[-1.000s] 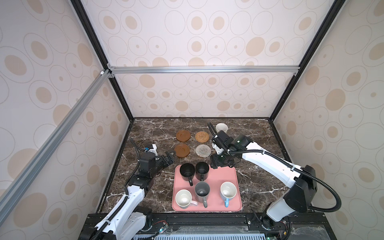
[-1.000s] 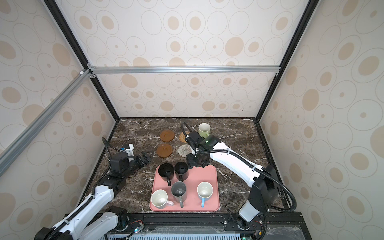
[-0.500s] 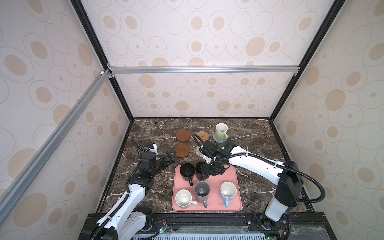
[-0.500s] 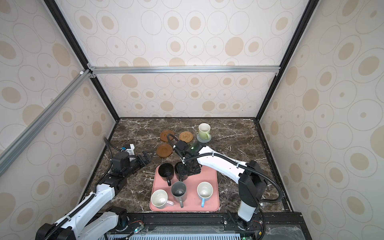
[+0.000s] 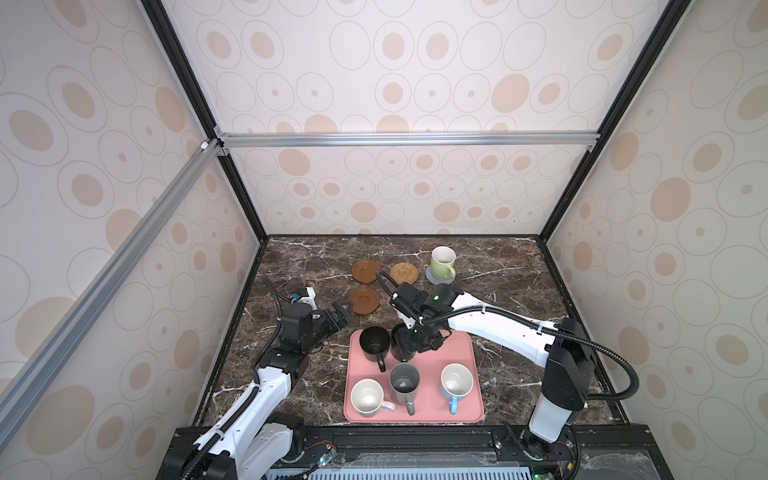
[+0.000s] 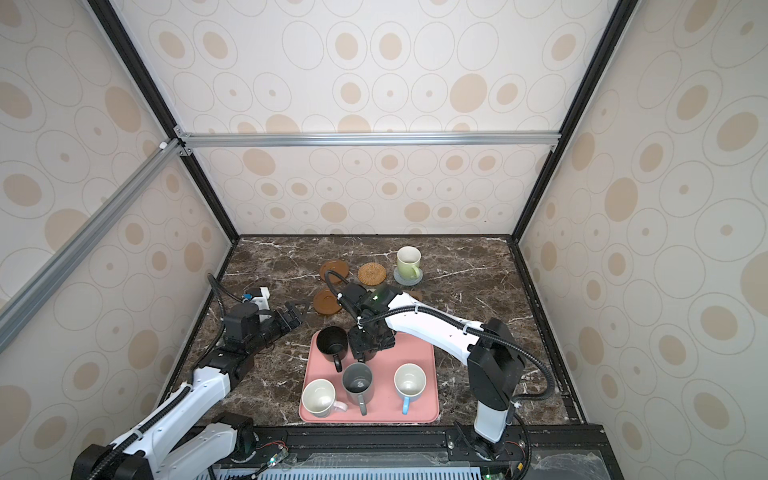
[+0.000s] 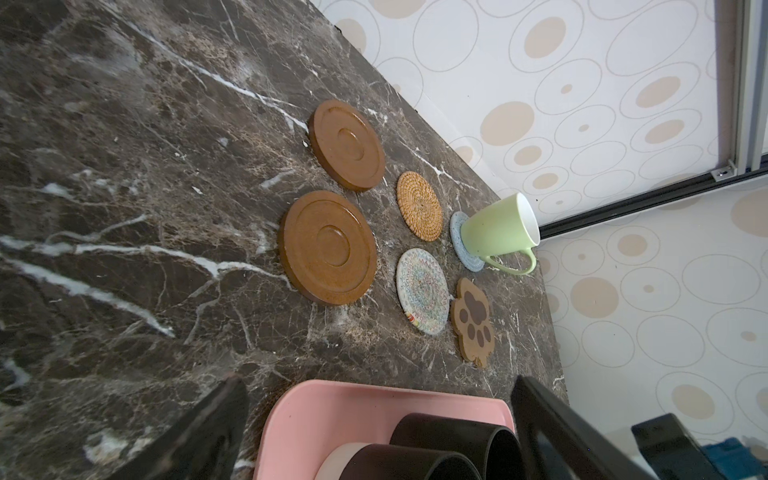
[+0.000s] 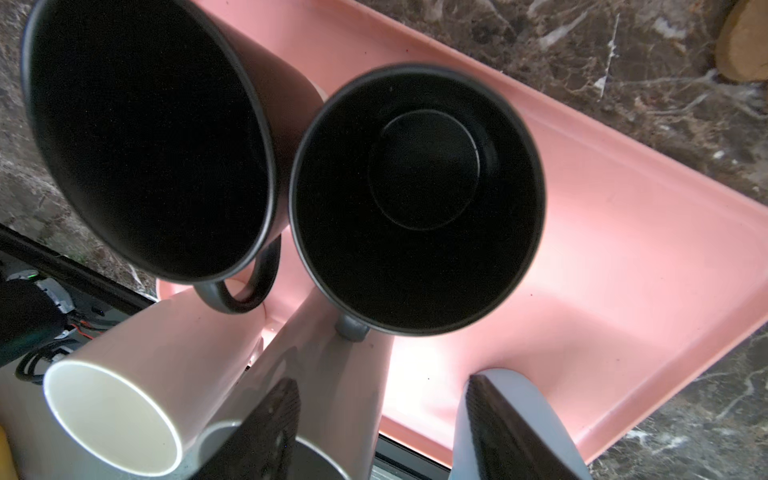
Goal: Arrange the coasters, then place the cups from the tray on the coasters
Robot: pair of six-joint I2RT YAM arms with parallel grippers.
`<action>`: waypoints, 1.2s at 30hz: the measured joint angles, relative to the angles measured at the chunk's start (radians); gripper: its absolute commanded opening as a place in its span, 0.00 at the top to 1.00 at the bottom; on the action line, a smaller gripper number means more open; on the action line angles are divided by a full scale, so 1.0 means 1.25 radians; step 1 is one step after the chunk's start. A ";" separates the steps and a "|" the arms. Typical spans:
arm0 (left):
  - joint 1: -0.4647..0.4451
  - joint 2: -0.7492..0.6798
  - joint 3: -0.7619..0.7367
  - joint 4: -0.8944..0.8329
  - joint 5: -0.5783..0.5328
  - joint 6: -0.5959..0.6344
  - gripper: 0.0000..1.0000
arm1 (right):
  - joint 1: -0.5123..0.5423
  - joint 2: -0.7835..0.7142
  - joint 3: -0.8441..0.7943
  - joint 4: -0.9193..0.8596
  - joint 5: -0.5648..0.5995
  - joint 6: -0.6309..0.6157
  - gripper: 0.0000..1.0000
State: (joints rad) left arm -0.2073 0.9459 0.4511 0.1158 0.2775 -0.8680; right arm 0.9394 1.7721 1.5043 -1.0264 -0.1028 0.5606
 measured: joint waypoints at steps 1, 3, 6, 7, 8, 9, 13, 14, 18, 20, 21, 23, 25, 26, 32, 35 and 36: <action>0.000 0.000 0.000 0.001 0.001 0.000 0.00 | 0.003 0.003 0.000 -0.001 0.005 0.000 0.32; 0.000 0.000 0.000 0.002 0.002 0.000 0.00 | 0.011 0.010 0.001 -0.002 0.017 0.000 0.32; 0.000 0.000 -0.001 0.002 0.004 -0.001 0.00 | 0.021 0.019 0.001 -0.002 0.032 0.000 0.32; 0.000 -0.001 -0.002 0.002 0.003 -0.001 0.00 | 0.024 0.022 0.001 -0.002 0.039 0.000 0.32; 0.000 -0.002 -0.002 0.002 0.004 -0.001 0.00 | 0.026 0.025 0.001 -0.002 0.045 0.001 0.32; 0.000 -0.003 -0.002 0.002 0.003 -0.001 0.00 | 0.028 0.029 0.001 -0.002 0.053 0.001 0.32; 0.000 -0.007 -0.002 0.002 0.003 -0.001 0.00 | 0.029 0.041 0.001 -0.005 0.078 0.003 0.32; 0.000 -0.007 -0.002 0.002 0.003 -0.001 0.00 | 0.029 0.044 0.001 -0.006 0.085 0.003 0.31; 0.000 -0.007 -0.002 0.002 0.003 -0.001 0.00 | 0.029 0.045 0.001 -0.017 0.114 0.003 0.30; 0.000 -0.007 -0.002 0.002 0.004 -0.001 0.00 | 0.029 0.045 0.001 -0.026 0.132 0.003 0.30; 0.000 -0.007 -0.002 0.002 0.004 -0.001 0.00 | 0.029 0.045 0.000 -0.031 0.141 0.003 0.30; 0.000 -0.007 -0.002 0.002 0.004 -0.002 0.00 | 0.029 0.045 0.000 -0.040 0.154 0.003 0.30; 0.000 -0.007 -0.002 0.002 0.004 -0.002 0.00 | 0.029 0.045 -0.002 -0.045 0.165 0.003 0.30; 0.000 -0.007 -0.002 0.002 0.004 -0.002 0.00 | 0.029 0.045 -0.002 -0.047 0.169 0.003 0.30; 0.000 -0.007 -0.002 0.002 0.004 -0.003 0.00 | 0.029 0.045 -0.003 -0.050 0.175 0.003 0.30; 0.000 -0.007 -0.002 0.002 0.004 -0.003 0.00 | 0.029 0.045 -0.004 -0.043 0.160 0.002 0.30; 0.000 -0.007 -0.002 0.002 0.004 -0.003 0.00 | 0.029 0.043 -0.006 -0.036 0.150 0.000 0.30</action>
State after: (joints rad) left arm -0.2073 0.9371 0.4488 0.1181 0.2821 -0.8722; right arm 0.9752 1.8263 1.4967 -1.0710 0.0849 0.5610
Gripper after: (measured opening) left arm 0.999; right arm 0.703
